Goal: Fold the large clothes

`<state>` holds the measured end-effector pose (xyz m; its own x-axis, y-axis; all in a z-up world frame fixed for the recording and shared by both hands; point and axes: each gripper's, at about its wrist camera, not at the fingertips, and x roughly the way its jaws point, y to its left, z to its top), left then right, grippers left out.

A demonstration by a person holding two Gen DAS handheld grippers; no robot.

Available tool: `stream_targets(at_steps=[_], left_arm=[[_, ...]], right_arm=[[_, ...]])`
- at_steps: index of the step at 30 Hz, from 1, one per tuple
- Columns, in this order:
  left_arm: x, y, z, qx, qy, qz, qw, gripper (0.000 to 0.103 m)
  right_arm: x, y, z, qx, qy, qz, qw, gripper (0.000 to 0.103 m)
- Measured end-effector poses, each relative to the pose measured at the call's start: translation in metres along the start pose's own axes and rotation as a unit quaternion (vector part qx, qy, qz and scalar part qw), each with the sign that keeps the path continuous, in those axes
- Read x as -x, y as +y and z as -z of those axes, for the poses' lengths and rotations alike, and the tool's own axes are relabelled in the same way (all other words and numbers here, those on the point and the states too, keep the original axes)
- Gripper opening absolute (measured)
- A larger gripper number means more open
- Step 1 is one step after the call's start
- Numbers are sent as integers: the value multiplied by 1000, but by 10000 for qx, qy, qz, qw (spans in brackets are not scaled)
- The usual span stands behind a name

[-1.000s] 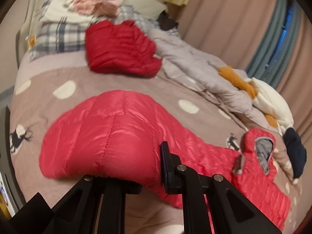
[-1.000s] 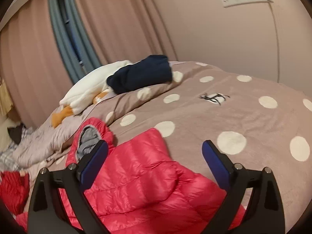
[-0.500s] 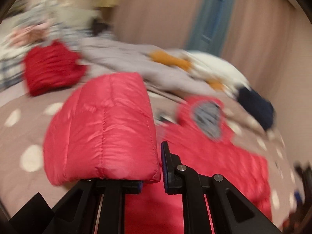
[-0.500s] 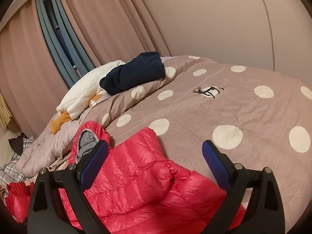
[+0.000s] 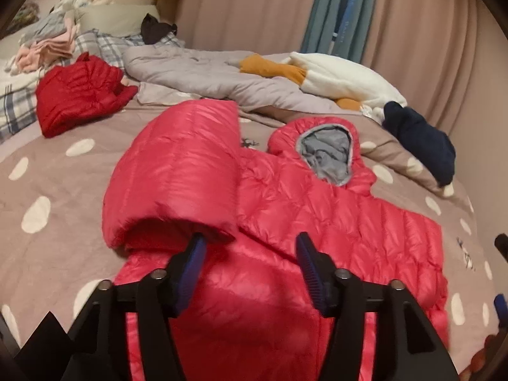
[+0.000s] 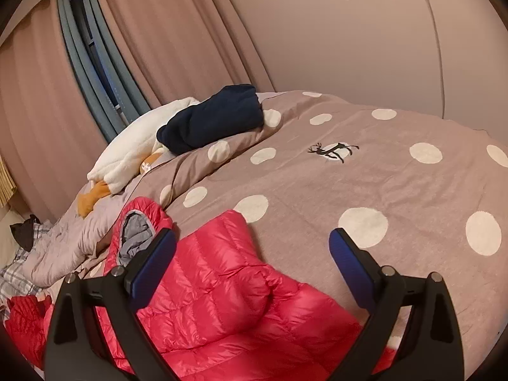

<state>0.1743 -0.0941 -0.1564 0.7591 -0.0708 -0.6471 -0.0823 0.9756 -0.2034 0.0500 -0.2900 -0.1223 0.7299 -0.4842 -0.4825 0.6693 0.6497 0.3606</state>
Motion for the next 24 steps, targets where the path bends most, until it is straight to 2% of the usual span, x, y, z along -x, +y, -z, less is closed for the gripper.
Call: stream_targets(at_steps=[3,8,10,15,20,22,24], left_arm=[[8,-7,3,-159,-112,-149,9997,67],[30,-13,2,-344,-355,-53,9988,75],[40,-5,-2,-187,-580,-215,9979,75],[55,23,-13,212,-864,-544,9946,80],[55,61,-20,623,-885,-939,9897,80],[54,81,-22,913,-927,-1107,9853,80],[54,101,-23,1223,-970,-1347,9785,86]], right_arm=[[-1,-5,-3,-134,65,-40,9999,98],[0,-8,-4,-230,105,-113,9996,98],[1,-8,-4,-226,103,-152,9996,99],[3,-8,-2,-295,183,-244,9991,100],[7,3,2,-106,265,-400,9988,101],[10,15,4,105,322,-540,9980,102],[14,33,11,412,455,-823,9947,103]])
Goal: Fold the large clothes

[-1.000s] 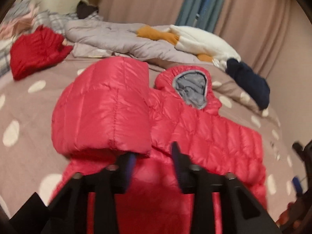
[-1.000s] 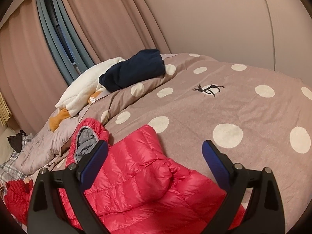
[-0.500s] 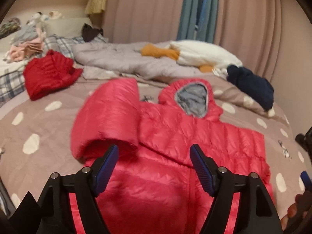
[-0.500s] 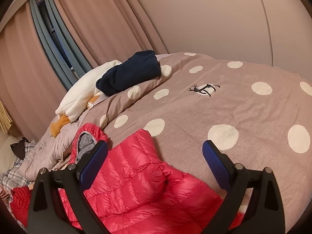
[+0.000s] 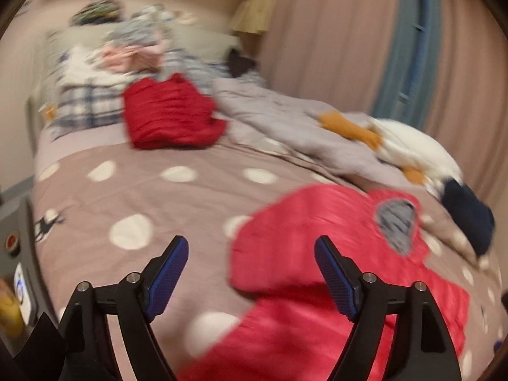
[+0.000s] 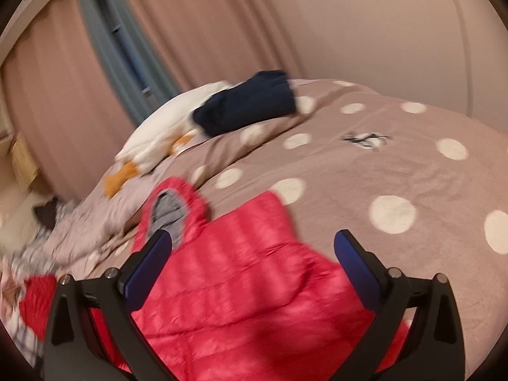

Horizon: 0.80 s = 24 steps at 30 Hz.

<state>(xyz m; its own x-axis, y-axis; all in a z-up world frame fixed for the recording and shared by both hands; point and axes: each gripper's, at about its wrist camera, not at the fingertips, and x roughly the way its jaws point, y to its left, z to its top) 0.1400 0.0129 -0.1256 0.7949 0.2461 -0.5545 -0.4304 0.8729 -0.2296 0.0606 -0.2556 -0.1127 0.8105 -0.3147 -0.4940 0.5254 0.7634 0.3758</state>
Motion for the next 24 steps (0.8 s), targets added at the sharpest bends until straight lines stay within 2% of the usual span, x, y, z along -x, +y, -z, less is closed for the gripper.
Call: stream_targets(at_steps=[3,5,7,12,16,19,20,21,22,23,24], left_arm=[[-19,31,-9,469,175,-375,9980,90],[-27,48,-12,737,283,-483,9957,90],[-35,66,-15,990,394,-660,9921,90],[-38,96,-20,1266,421,-996,9860,90],[-49,120,-21,1503,577,-1095,9809,90],[-57,133,-22,1663,739,-1110,9770,90],[-59,135,-23,1686,759,-1101,9766,90],[-59,138,-23,1704,764,-1098,9762,90],[-59,141,-24,1740,762,-1116,9754,90],[-59,142,-25,1776,757,-1115,9748,90],[-59,144,-25,1817,749,-1083,9745,90]], right_arm=[[-1,29,11,474,305,-418,9975,103],[1,52,22,912,444,-638,9928,103],[4,77,36,1343,596,-929,9848,103],[-4,136,65,1864,1118,-1536,9639,103],[-23,185,98,2212,1659,-1882,9424,103],[-38,215,126,2729,1898,-1956,9226,103],[-46,223,137,2978,1943,-1867,9158,103],[-58,228,149,3212,2026,-1604,9111,101],[-70,227,156,3265,2090,-1405,9110,99],[-79,223,160,3190,2158,-1367,9127,92],[-91,215,161,2919,2322,-1467,9162,77]])
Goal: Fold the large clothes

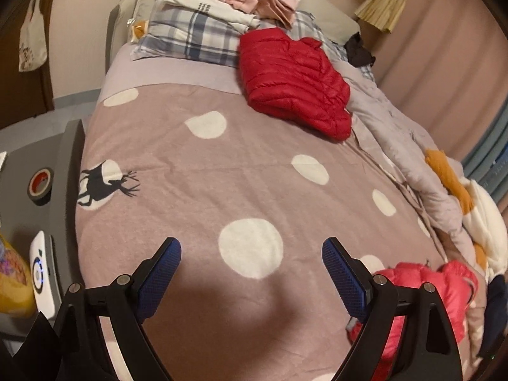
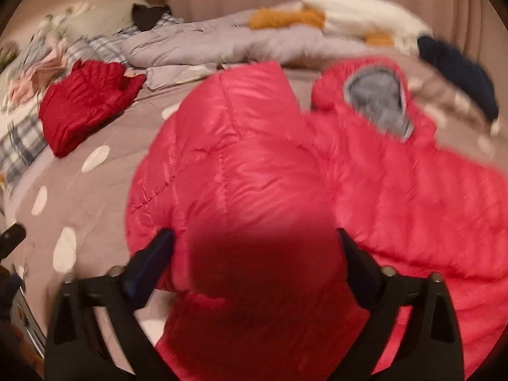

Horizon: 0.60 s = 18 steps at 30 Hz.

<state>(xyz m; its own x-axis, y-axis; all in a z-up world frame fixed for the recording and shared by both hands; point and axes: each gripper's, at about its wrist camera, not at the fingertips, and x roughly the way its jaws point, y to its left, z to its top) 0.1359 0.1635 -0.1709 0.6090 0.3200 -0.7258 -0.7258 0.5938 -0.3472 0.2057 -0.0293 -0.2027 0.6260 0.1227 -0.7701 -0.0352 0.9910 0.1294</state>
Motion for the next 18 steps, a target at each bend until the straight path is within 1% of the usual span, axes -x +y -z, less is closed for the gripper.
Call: stream_targets(at_steps=[1,2,3,5,6,9,10,13,15,16,17,18], left_arm=[[-1,0,-1,29,18,51,10000,90],[-2,-1,-1,26,53,88,9999,90],[-3,-3,-1,-12,102,142,9998,90],[-5,-7,0,-118,169,224,9995,90],[-5,-10,2,-160,201,216,9994,90],[-4,-13,5,-175,259,332,9990,90],[-3,-15,6,-182,281,370,9988,90],[1,-21,10,-252,288,468,9982,90],[1,-26,15,-351,353,498,9975,90],[1,-28,16,-392,384,524,9971,90],[0,-31,18,-445,418,552,9966,90],[0,-33,20,-495,444,558,9962,90]], right_arm=[[-5,-10,0,-244,104,-191,9995,72],[-8,-21,0,-587,196,-405,9973,59],[-6,-28,-1,-750,142,-508,9958,40],[8,-31,-4,-792,-57,-491,9956,23],[20,-34,-8,-754,-237,-431,9959,21],[56,-45,-16,-773,-684,-354,9940,20],[61,-46,-18,-803,-728,-358,9935,20],[80,-73,-21,-1077,-852,-546,9890,22],[87,-94,-19,-1339,-868,-583,9855,26],[88,-99,-17,-1435,-869,-584,9841,27],[90,-112,-12,-1676,-859,-634,9801,31],[89,-123,-8,-1875,-827,-671,9765,36]])
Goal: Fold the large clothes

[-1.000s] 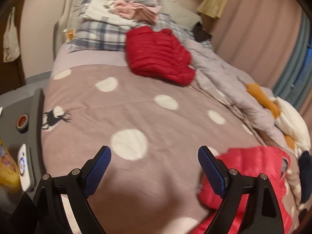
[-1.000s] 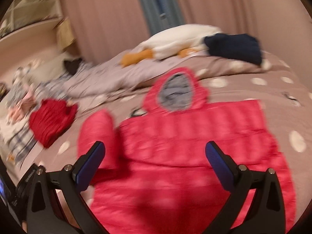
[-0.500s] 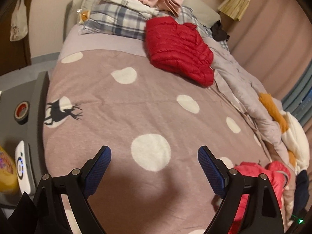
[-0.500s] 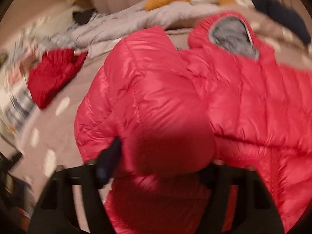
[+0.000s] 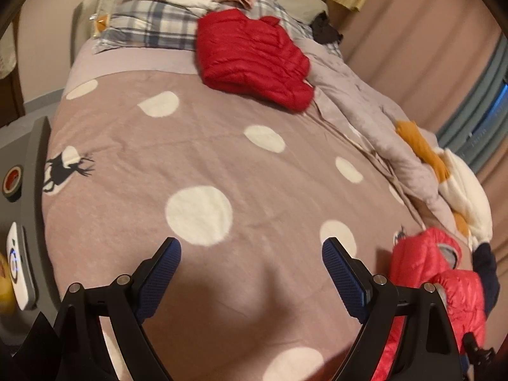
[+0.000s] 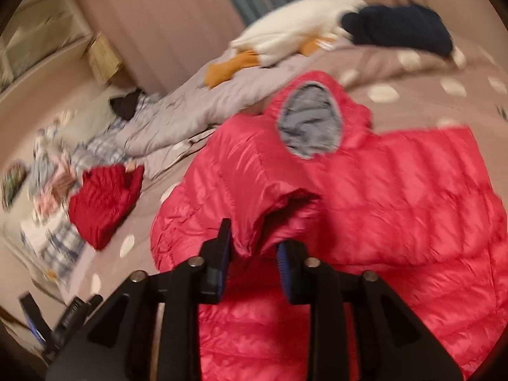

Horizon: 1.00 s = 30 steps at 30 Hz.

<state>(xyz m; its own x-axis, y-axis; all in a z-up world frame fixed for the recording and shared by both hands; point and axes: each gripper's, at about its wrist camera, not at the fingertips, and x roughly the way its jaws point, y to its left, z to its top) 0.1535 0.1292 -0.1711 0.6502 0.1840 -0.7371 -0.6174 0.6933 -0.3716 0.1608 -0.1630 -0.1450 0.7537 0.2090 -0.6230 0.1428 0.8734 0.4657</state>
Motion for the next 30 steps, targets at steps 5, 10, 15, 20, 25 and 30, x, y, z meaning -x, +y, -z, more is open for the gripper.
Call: stream_targets(at_steps=[5,10,15,20,25,30], left_arm=[[-1,-9,4,-144,34,16,9999,90],[-4,-14,7,-163,120,43,9998,90],[-4,-18,12,-115,143,38,9998,90],[-1,-26,16,-276,49,15,9996,90],[-1,-29,18,-361,43,52,9993,90],[1,-34,19,-387,22,255,9989,90]], right_arm=[[15,-49,-2,-515,-280,675,9960,38],[43,-89,-12,-1068,-661,911,9879,49],[58,-97,-17,-1071,-838,1004,9856,63],[58,-92,-18,-1025,-839,743,9884,74],[55,-73,-14,-728,-823,648,9918,82],[53,-61,-13,-469,-923,551,9931,86]])
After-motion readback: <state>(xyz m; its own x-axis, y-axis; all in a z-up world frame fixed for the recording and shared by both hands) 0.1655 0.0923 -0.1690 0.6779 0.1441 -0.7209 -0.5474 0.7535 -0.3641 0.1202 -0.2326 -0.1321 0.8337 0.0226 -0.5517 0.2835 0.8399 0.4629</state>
